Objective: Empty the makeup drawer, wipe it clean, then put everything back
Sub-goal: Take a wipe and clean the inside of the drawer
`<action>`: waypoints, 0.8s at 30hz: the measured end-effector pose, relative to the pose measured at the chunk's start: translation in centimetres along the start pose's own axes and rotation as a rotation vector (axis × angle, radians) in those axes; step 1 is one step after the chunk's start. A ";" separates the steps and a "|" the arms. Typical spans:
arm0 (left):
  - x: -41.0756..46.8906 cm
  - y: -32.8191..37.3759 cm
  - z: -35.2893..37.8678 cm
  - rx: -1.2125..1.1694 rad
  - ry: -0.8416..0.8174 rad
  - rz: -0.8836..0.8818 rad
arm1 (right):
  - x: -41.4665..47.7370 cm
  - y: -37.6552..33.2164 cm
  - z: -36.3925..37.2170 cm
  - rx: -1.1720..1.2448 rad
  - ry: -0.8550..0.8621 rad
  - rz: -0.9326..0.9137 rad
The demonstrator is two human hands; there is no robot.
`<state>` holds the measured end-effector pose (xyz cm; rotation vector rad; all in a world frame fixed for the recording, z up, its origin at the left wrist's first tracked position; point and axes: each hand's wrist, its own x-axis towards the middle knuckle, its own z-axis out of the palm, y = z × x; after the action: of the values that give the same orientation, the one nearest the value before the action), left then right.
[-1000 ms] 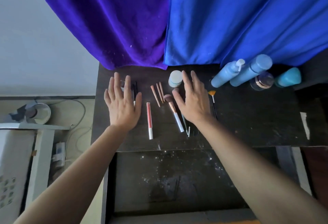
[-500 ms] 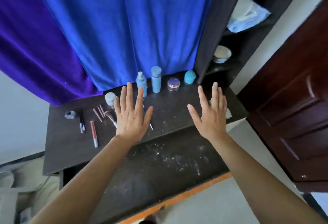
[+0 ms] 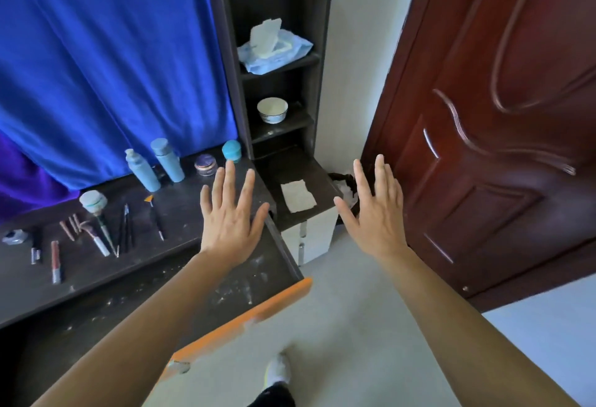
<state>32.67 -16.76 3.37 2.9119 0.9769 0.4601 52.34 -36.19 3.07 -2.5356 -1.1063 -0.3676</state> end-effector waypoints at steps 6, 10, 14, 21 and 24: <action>5.0 3.4 4.6 -0.030 -0.029 -0.030 | 4.0 4.4 3.2 0.011 -0.066 -0.017; 10.4 5.2 7.7 -0.071 -0.084 -0.120 | 9.3 7.3 5.7 -0.038 -0.155 -0.111; 15.6 6.4 8.7 -0.106 -0.080 -0.160 | 16.2 9.0 6.7 -0.048 -0.186 -0.198; 21.1 6.2 10.5 -0.045 -0.110 -0.239 | 25.9 9.2 9.9 0.015 -0.211 -0.265; 21.7 6.3 13.0 -0.024 -0.162 -0.321 | 29.0 9.2 13.4 0.024 -0.303 -0.352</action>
<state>56.55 -8.15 -2.47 2.6465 1.3649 0.2123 79.60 -17.55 -0.32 -2.4254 -1.6666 -0.0520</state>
